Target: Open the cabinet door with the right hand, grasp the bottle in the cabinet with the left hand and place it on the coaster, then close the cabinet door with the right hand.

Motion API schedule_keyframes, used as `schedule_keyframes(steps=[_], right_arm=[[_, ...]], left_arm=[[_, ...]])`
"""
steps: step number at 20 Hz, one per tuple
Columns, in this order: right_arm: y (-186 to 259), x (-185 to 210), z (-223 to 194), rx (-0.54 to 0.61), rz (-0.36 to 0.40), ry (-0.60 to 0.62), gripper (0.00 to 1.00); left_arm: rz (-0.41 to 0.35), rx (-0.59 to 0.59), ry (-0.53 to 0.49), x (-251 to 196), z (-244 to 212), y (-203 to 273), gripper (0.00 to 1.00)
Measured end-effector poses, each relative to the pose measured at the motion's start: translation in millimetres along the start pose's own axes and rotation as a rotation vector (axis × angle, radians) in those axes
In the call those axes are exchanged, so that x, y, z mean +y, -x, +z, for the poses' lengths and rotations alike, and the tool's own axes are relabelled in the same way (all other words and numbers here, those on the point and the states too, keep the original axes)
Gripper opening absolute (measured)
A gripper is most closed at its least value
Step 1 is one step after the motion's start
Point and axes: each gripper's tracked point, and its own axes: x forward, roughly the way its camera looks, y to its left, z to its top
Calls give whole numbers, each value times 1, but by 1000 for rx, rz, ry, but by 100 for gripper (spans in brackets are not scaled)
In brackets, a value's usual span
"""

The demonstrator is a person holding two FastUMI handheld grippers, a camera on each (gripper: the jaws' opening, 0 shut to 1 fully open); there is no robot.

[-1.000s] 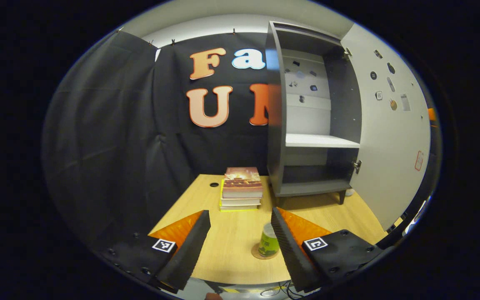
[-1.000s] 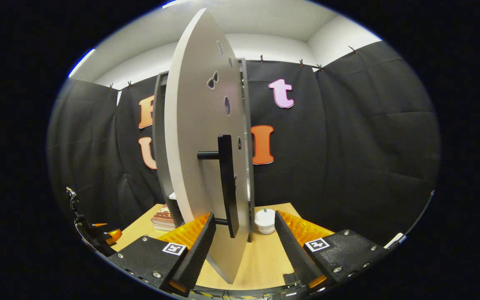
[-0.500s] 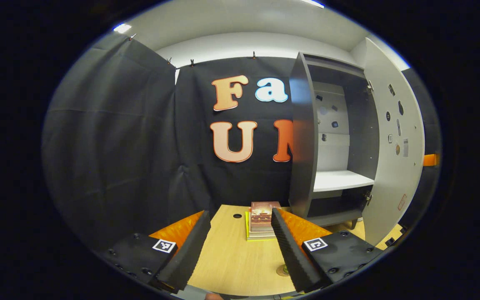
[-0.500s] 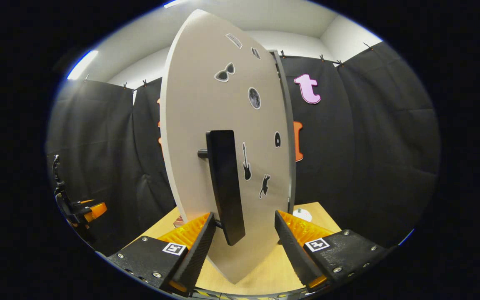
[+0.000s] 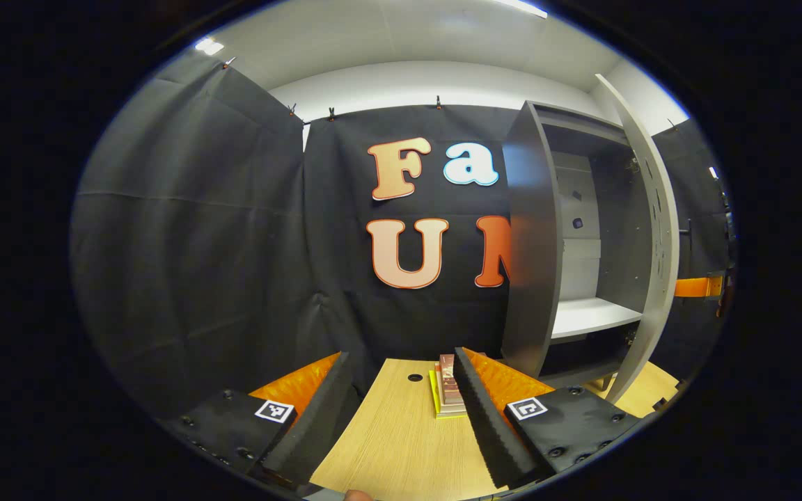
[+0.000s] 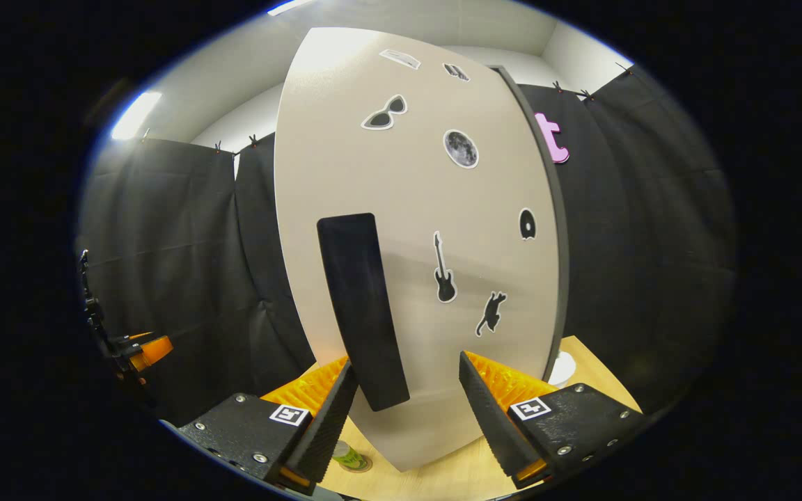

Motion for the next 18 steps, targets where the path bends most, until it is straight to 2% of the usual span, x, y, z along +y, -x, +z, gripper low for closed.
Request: schedule_keyframes(steps=[7, 14, 18], right_arm=[[-74, 39, -2, -10, 6, -32, 90], [-105, 25, -4, -21, -31, -47, 91], [-133, 45, 3, -25, -50, -19, 91]], left_arm=[[25, 0, -8, 31, -2, -22, 95], [34, 24, 20, 46, -12, -45, 95], [27, 28, 39, 49, -7, -59, 95]])
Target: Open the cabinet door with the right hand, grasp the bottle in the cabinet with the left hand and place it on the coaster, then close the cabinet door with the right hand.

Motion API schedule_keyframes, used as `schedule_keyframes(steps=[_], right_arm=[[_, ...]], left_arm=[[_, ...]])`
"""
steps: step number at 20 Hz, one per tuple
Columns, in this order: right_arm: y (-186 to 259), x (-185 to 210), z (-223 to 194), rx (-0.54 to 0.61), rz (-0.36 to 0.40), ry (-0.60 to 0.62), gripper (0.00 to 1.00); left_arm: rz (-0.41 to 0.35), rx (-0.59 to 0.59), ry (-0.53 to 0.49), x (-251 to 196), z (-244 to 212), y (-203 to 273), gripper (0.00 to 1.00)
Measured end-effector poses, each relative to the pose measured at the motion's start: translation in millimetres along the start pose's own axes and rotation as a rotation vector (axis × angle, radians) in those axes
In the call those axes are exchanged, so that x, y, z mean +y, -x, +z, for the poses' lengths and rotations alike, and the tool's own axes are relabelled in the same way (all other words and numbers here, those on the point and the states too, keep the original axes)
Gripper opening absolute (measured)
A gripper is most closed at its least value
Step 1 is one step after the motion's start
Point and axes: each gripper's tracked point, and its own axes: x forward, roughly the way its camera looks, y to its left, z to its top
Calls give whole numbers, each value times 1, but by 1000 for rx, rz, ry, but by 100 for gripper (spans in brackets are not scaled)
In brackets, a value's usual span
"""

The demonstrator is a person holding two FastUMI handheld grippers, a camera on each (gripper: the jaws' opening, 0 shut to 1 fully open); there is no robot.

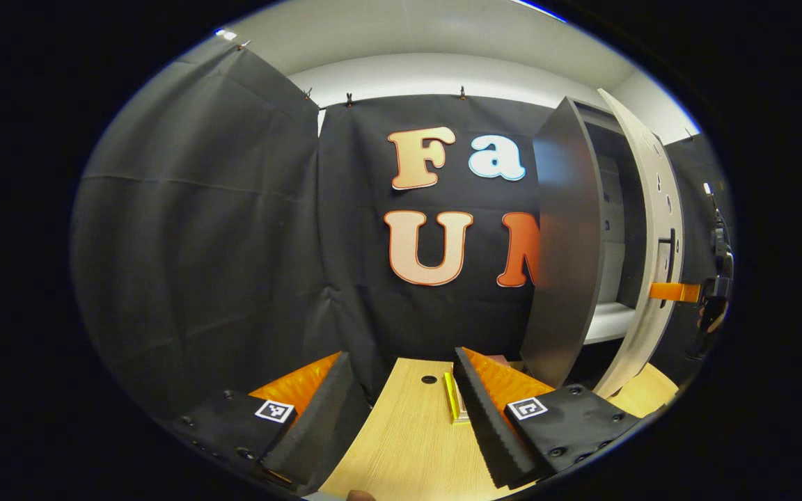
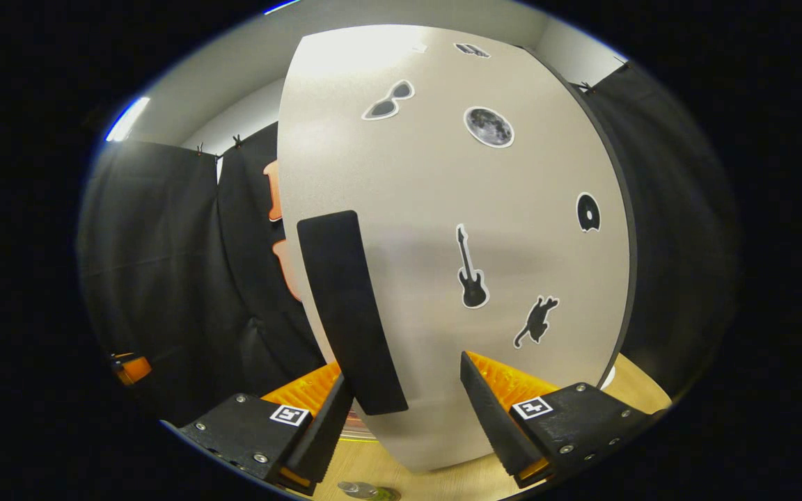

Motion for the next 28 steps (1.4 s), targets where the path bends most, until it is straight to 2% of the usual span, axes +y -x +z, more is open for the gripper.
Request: schedule_keyframes(steps=[3, 9, 14, 21, 25, 28], right_arm=[[-26, 14, 7, -6, -26, 26, 91], [-21, 6, 10, -21, -68, 43, 91], [-28, 4, 5, -20, -127, 124, 91], [-35, 0, 3, -7, -161, 134, 92], [-32, 0, 11, 14, -156, 160, 92], [-15, 5, 28, 16, -120, 166, 92]], left_arm=[[10, -11, -7, 5, 6, -8, 95], [15, -13, -14, 8, 8, -23, 95], [11, -6, -18, 9, 8, -33, 95], [11, -2, -16, 10, 15, -44, 95], [24, -3, -28, 13, 30, -50, 96], [16, -31, -48, 10, 55, -42, 95]])
